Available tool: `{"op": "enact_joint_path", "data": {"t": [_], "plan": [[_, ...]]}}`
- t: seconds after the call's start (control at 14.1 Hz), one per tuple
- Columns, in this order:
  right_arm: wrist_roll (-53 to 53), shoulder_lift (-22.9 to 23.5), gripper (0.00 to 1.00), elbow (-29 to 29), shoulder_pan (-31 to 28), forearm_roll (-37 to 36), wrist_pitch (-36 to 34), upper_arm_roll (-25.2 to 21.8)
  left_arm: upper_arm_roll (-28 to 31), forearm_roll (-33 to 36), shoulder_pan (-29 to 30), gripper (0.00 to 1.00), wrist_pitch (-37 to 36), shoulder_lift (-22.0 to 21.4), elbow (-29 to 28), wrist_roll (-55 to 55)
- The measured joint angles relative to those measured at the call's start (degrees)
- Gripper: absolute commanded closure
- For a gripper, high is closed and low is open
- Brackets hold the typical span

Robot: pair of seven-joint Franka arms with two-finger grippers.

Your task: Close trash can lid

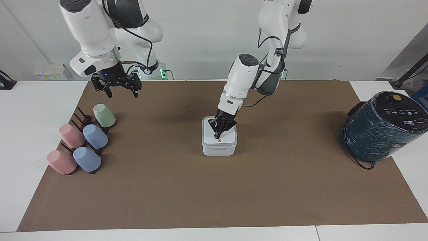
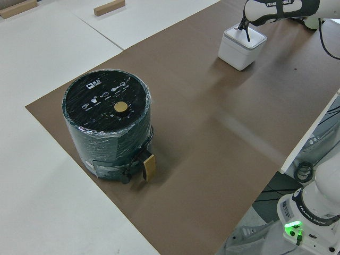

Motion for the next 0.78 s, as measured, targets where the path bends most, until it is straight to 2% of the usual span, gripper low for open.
{"op": "enact_joint_path", "data": {"t": [0.49,0.64,0.78], "plan": [[0.0,0.0,0.00,0.0,0.0,0.0,0.0,0.0,0.0,0.0,0.0,1.00,0.0,0.8,0.6,1.6],[0.0,0.0,0.00,0.0,0.0,0.0,0.0,0.0,0.3,0.0,0.1,1.00,-6.0,1.6,3.9,1.6],[0.0,0.0,0.00,0.0,0.0,0.0,0.0,0.0,0.8,0.3,1.4,1.00,-15.2,2.3,9.5,2.3]]}}
